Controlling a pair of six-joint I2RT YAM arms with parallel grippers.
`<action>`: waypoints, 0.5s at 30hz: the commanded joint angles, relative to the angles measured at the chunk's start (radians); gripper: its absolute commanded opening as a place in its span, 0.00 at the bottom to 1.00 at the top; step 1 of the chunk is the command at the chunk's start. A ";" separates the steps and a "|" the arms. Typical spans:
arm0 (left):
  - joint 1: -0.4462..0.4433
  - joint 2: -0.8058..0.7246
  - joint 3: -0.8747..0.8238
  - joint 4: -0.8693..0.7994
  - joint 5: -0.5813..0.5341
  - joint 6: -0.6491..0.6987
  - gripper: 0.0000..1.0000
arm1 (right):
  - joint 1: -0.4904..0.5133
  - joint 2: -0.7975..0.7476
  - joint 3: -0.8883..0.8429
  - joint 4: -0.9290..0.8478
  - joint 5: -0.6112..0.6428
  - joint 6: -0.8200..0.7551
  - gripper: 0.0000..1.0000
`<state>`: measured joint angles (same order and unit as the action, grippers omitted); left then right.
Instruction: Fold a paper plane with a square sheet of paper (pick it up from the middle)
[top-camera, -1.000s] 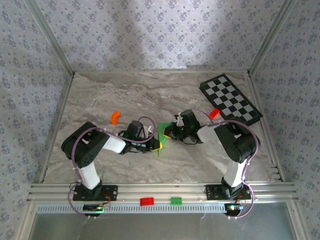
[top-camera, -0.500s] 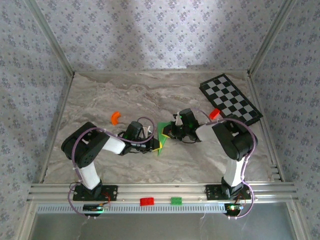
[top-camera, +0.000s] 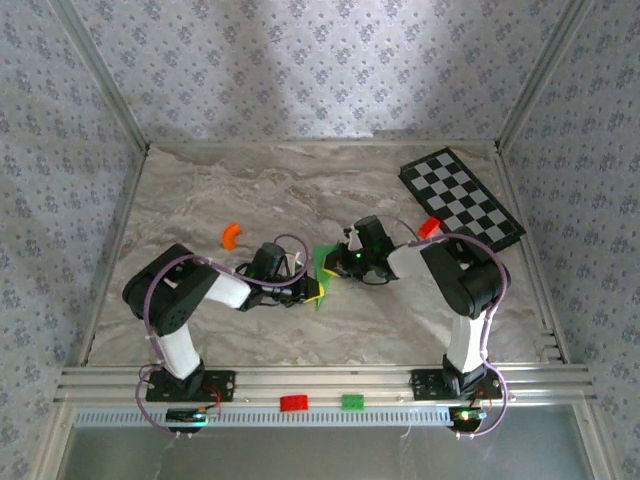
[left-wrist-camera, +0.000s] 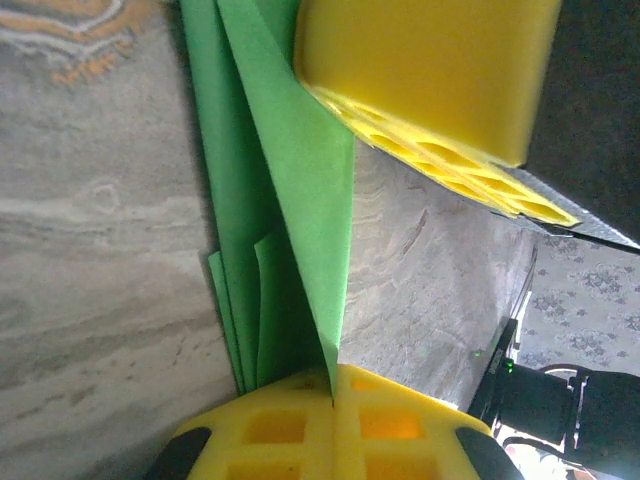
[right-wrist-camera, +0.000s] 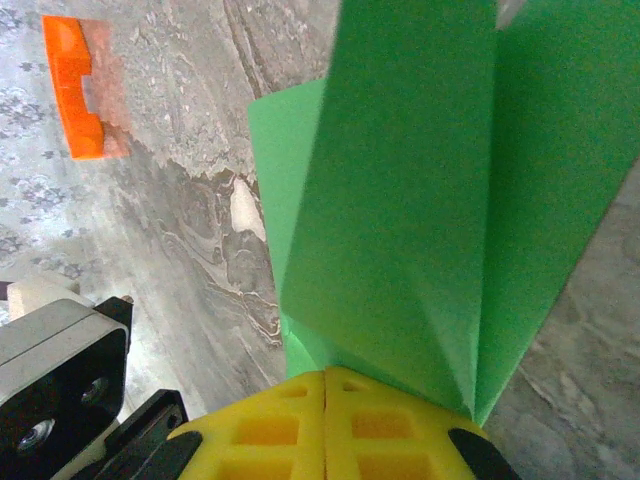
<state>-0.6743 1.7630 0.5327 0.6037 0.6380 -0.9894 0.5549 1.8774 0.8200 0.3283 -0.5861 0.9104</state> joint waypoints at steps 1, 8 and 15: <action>0.001 0.007 -0.036 -0.114 -0.063 0.017 0.05 | 0.013 0.035 0.021 -0.189 0.102 -0.065 0.09; -0.017 -0.103 0.036 -0.349 -0.052 0.138 0.20 | 0.031 0.034 0.046 -0.305 0.174 -0.091 0.08; -0.050 -0.126 0.058 -0.421 -0.020 0.192 0.18 | 0.033 0.032 0.051 -0.304 0.169 -0.088 0.08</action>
<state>-0.7074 1.6524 0.5812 0.2859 0.6044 -0.8463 0.5827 1.8736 0.8902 0.1722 -0.5114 0.8509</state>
